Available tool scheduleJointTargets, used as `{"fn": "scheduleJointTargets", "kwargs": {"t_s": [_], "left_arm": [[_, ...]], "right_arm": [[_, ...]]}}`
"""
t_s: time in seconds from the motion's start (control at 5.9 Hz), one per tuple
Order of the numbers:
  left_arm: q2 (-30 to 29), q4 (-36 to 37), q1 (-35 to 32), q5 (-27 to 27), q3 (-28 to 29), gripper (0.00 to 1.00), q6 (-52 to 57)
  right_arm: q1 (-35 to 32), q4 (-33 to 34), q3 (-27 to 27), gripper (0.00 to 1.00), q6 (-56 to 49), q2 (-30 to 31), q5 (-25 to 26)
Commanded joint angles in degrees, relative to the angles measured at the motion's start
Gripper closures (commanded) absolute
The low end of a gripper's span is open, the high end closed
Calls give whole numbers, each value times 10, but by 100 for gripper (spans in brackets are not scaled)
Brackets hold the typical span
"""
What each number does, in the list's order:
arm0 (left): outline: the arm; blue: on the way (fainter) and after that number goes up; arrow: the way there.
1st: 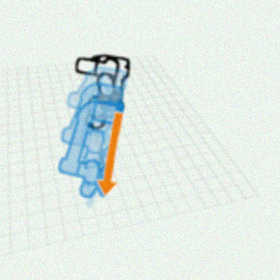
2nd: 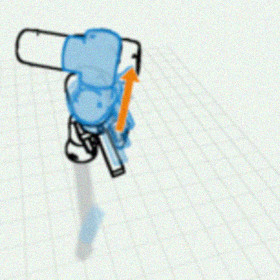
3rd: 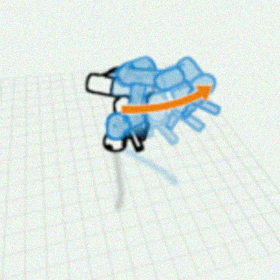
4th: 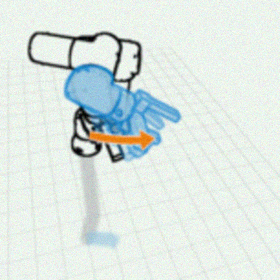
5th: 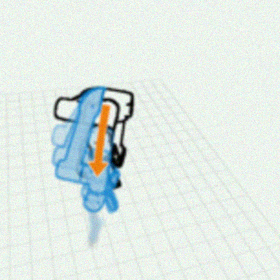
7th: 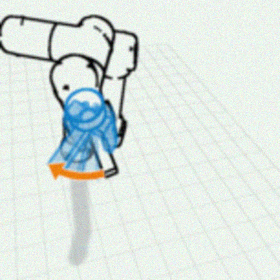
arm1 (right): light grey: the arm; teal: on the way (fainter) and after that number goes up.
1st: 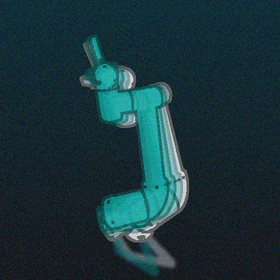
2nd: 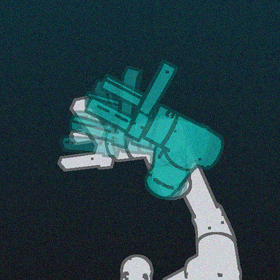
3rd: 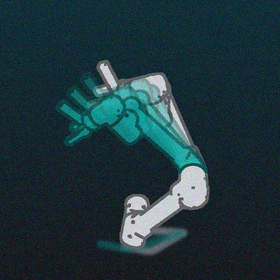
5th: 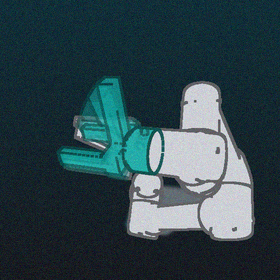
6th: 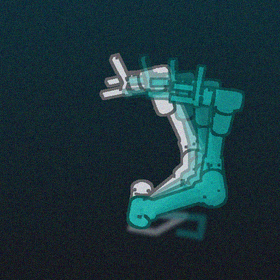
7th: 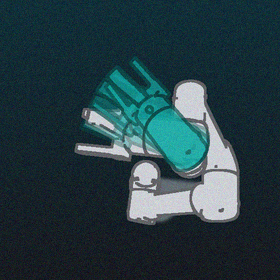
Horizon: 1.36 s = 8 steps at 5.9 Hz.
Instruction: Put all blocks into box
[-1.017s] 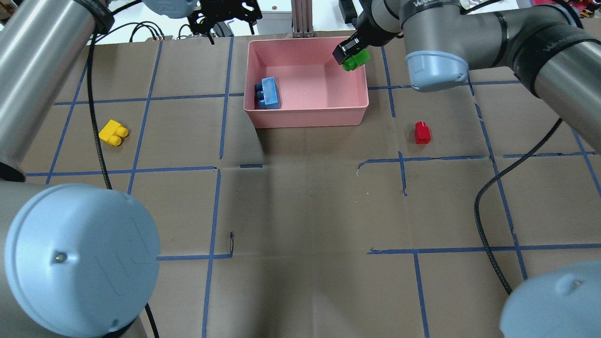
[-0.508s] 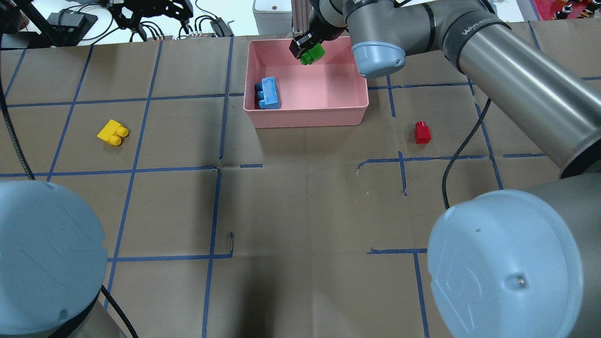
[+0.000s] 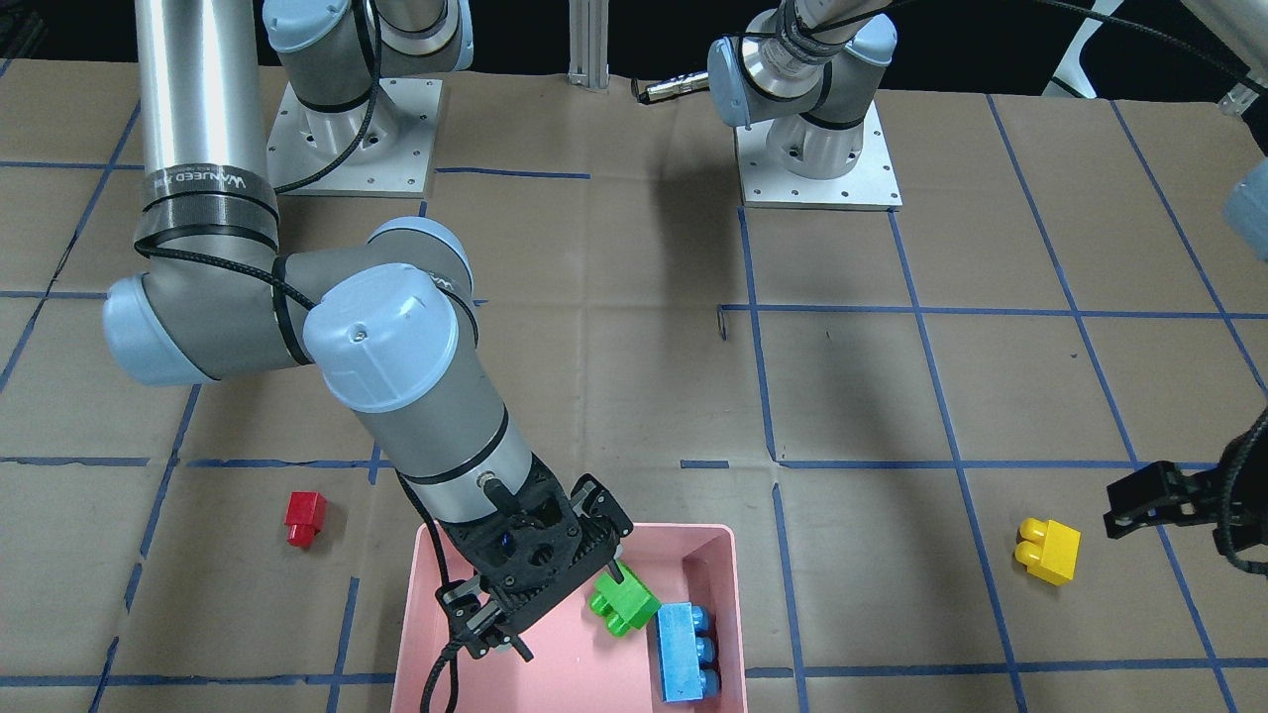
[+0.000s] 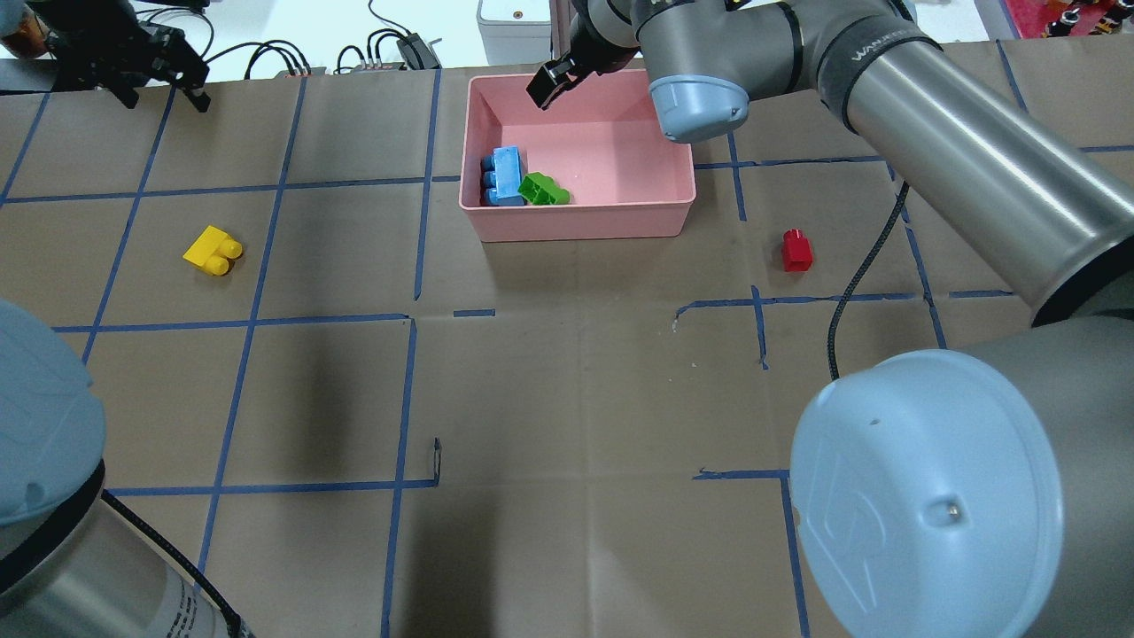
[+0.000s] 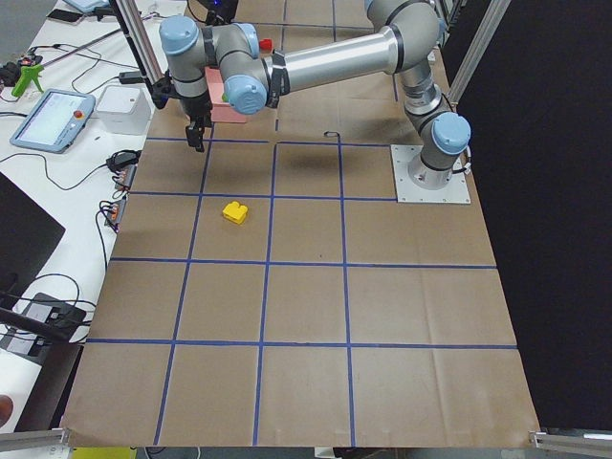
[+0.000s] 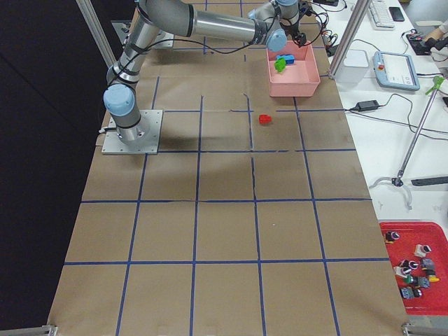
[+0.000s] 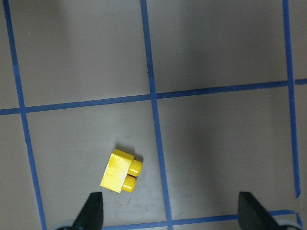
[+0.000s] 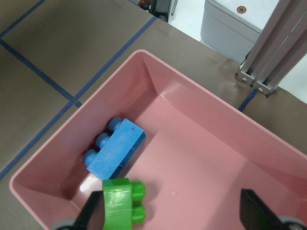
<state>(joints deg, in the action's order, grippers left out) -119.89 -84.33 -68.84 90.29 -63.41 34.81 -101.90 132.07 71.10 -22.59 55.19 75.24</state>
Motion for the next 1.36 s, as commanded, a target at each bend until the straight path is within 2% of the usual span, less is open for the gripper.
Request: {"fn": "scheduleJointTargets", "kwargs": {"t_s": [0.0,0.17,0.34,0.51,0.68,0.85,1.02,1.19], "left_arm": [[-9,-1,52,1,-11,1,253],[-9,11,56,1,-52,1,319],[-8,73,55,-1,-101,1,308],[-9,135,55,-20,-155,1,290],[-13,204,55,-21,-203,1,290],[-27,249,56,-22,-223,1,288],[-52,267,55,-41,-224,1,275],[-76,289,55,-44,-227,1,276]], "right_arm": [[49,-88,14,0,-15,57,63],[68,-208,24,0,-13,100,127],[95,-310,29,0,-3,133,177],[126,-300,70,0,19,139,207],[133,-176,156,0,27,149,210],[136,-55,237,0,39,163,211],[140,8,317,1,94,174,209],[152,76,360,1,113,171,205]]}}
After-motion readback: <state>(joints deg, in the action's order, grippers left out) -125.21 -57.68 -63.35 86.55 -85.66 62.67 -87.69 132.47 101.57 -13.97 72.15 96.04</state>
